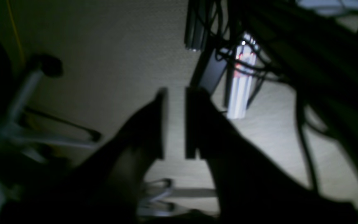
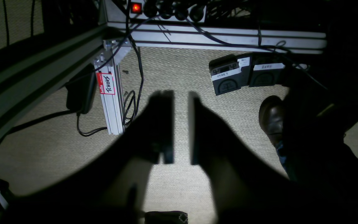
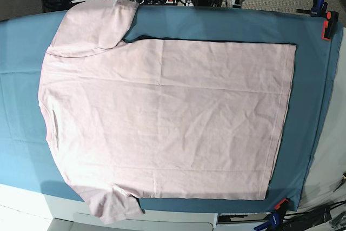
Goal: Fold the T-shirt properly
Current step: 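Move both grippers from rest toward the shirt's shoulder corners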
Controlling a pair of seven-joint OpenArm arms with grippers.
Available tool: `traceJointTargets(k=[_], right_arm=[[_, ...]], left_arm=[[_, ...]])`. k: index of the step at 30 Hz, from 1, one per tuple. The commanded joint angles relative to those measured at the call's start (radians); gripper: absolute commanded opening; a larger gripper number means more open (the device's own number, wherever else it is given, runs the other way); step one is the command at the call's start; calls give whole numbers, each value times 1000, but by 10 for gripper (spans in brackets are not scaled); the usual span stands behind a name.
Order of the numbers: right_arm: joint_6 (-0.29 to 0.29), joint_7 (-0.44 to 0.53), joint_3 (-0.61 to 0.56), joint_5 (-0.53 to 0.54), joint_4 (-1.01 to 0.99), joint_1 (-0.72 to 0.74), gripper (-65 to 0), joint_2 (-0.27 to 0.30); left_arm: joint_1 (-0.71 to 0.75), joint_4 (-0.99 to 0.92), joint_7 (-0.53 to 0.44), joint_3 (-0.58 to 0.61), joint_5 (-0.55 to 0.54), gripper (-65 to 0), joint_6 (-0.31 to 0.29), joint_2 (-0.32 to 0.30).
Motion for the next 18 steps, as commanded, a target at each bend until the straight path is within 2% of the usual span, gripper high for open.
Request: traceJointTargets(k=[1, 4, 6, 10, 15, 18], right_arm=[[2, 11, 1, 2, 6, 0, -618, 3], [2, 24, 1, 2, 6, 0, -629, 3], [2, 31, 1, 2, 6, 0, -629, 3], [2, 34, 1, 2, 6, 0, -629, 3], [2, 37, 1, 2, 6, 0, -629, 3], [2, 40, 1, 2, 6, 0, -629, 3]], left_arm=[[0, 4, 0, -27, 0, -586, 2, -2], [0, 4, 0, -104, 0, -586, -2, -3], [0, 4, 1, -129, 1, -586, -29, -3], [0, 4, 4, -132, 1, -586, -74, -2], [0, 4, 4, -132, 4, -586, -76, -2], [0, 4, 3, -132, 50, -586, -76, -3]])
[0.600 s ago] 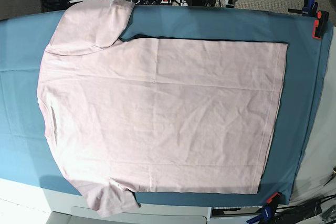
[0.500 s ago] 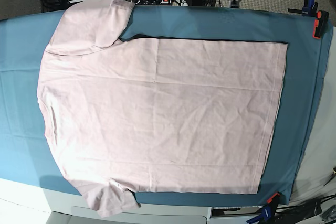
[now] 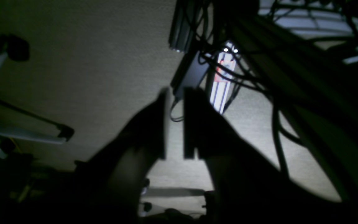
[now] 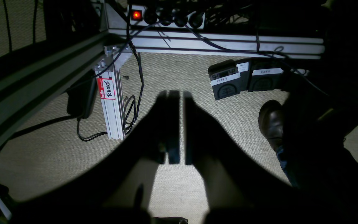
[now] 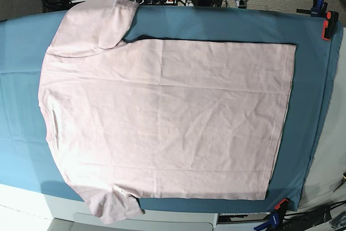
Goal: Fold the T-shirt properly
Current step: 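Move both grippers from rest toward the shirt's shoulder corners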
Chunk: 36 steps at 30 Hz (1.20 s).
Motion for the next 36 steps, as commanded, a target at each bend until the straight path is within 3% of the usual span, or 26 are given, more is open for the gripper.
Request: traceJointTargets(k=[1, 13, 17, 21, 28, 36], right_arm=[[2, 14, 1, 2, 5, 0, -629, 4], [2, 9, 1, 27, 6, -2, -629, 4], [2, 8, 1, 44, 16, -25, -629, 15], [3, 2, 1, 56, 122, -117, -629, 37], [3, -91, 1, 182, 414, -353, -629, 104], [-7, -117, 6, 265, 907, -745, -629, 223]], left_arm=[[0, 4, 3, -1, 7, -586, 3, -3], [3, 4, 7, -1, 6, -585, 3, -3], [50, 85, 77, -1, 6, -585, 4, -25], [170, 272, 156, -1, 6, -585, 3, -81], [451, 631, 261, -1, 6, -585, -12, -192], [892, 1182, 305, -3, 7, -585, -54, -396]])
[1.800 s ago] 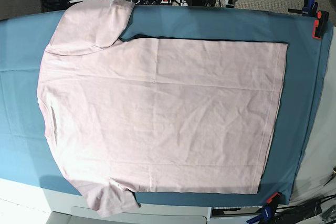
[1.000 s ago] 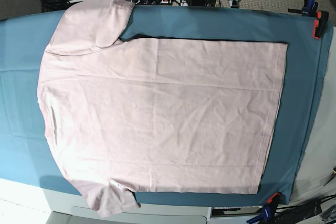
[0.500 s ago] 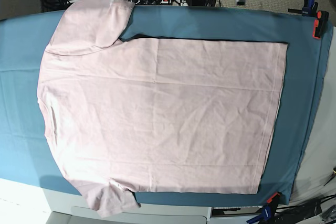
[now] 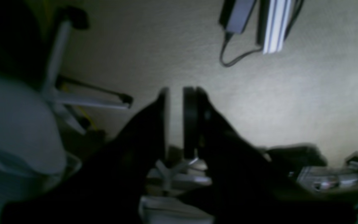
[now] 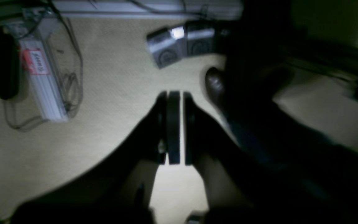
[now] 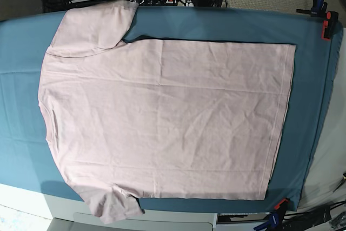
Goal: Fold the T-shirt properly
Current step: 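Move both grippers from rest toward the shirt's shoulder corners, then grasp the shirt's shoulder edge corners with the left and right grippers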
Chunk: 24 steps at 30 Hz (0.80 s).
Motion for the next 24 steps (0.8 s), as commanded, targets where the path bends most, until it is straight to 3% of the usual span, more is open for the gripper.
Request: traceJointTargets(k=[1, 4, 7, 13, 19, 24], right_arm=[[-10, 16, 17, 3, 73, -55, -629, 24], [-21, 11, 92, 28, 269, -186, -629, 31], [-19, -29, 196, 128, 438, -268, -629, 29], [-10, -156, 430, 300, 682, -274, -629, 20], [0, -241, 609, 465, 774, -183, -629, 8], [16, -323, 686, 592, 742, -21, -629, -109]], left_arm=[[58, 77, 0, -10, -1, -585, -1, -32], [189, 280, 37, -69, -1, -585, -23, -96], [275, 455, 107, -175, -33, -585, -116, -118], [304, 697, 267, -411, -319, -585, -313, -122], [304, 840, 224, -579, -491, -585, -341, -123], [268, 899, 217, -615, -511, -585, -341, -123]])
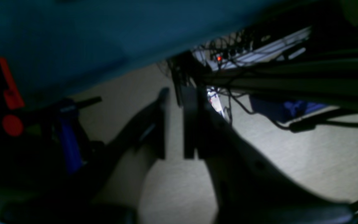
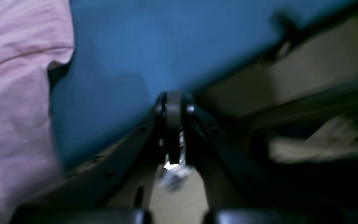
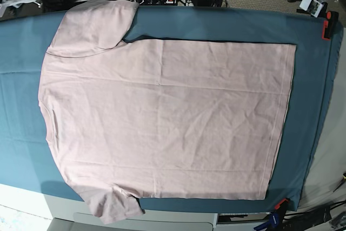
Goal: Fold the T-shirt properly
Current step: 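Grasp the shirt's shoulder edge corners with the left and right grippers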
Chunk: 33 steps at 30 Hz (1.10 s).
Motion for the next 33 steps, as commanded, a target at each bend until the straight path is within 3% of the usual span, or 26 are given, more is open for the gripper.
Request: traceJointTargets(k=[1, 5, 8, 10, 21, 25, 27, 33], right_arm=[[12, 6, 10, 26, -9, 14, -628, -8], [58, -62, 10, 119, -122, 114, -602, -77], [144, -111, 10, 169, -153, 135, -483, -85], [173, -117, 17, 170, -140, 134, -442, -84], [173, -138, 106, 195, -23, 166, -441, -57], [175, -145, 105, 202, -23, 213, -440, -51], [203, -153, 105, 224, -23, 224, -440, -51], [218, -180, 53, 276, -51, 235, -440, -48]], left_arm=[[-3, 24, -5, -7, -11, -585, -4, -6], [-36, 29, 19, -5, -10, -585, -3, -6], [-35, 29, 29, -5, -3, -585, -4, -6], [-35, 29, 34, -5, -3, -585, -4, -6], [-41, 29, 47, 4, 9, -582, -9, -6], [-66, 29, 52, 33, 11, -502, -35, -6], [-79, 29, 52, 51, 27, -476, -38, -6], [-125, 29, 48, 111, 61, -473, -38, -6]])
